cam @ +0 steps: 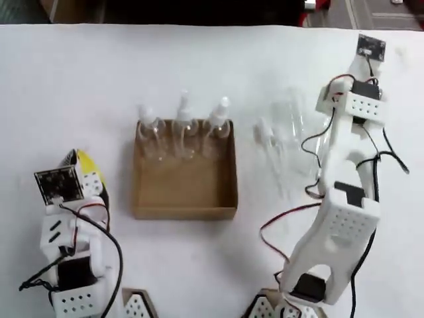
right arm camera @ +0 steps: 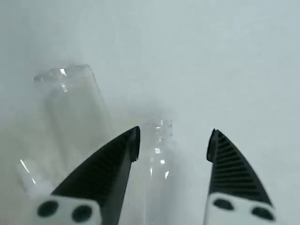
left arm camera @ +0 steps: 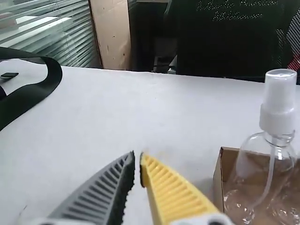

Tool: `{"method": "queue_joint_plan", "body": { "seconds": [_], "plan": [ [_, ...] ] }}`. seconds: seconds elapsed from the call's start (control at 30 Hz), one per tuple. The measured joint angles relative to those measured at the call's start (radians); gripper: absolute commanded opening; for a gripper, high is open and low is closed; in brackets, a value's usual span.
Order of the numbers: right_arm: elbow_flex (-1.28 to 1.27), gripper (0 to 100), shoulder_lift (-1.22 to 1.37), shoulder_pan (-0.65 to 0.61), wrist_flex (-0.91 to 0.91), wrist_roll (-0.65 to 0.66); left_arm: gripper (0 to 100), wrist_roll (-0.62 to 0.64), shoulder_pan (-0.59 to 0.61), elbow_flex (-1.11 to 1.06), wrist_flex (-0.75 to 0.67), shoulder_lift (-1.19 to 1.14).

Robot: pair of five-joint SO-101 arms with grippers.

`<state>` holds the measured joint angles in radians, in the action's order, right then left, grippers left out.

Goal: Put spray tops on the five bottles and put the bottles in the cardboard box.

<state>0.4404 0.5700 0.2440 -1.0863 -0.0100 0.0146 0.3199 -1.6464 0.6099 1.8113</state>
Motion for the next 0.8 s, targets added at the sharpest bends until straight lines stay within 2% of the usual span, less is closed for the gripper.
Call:
{"method": "queue_joint_plan", "body": {
  "seconds": [0.17, 0.37, 0.43, 0.57, 0.67, 0.8],
  "plan": [
    [0.017, 21.2, 0.071, -0.005, 0.000, 0.000, 2, 0.000, 0.000, 0.000, 0.000, 0.000],
    [0.150, 21.1, 0.203, -0.003, -0.038, 0.003, 2, 0.000, 0.000, 0.000, 0.000, 0.000],
    [0.207, 17.7, 0.256, -0.003, -0.074, 0.005, 2, 0.000, 0.000, 0.000, 0.000, 0.000],
    [0.348, 0.7, 0.347, 0.000, -0.163, 0.008, 2, 0.000, 0.000, 0.000, 0.000, 0.000],
    [0.465, 4.0, 0.393, 0.000, -0.233, 0.009, 2, 0.000, 0.000, 0.000, 0.000, 0.000],
    [0.617, 1.5, 0.417, 0.008, -0.338, 0.009, 2, 0.000, 0.000, 0.000, 0.000, 0.000]
  ]
}}
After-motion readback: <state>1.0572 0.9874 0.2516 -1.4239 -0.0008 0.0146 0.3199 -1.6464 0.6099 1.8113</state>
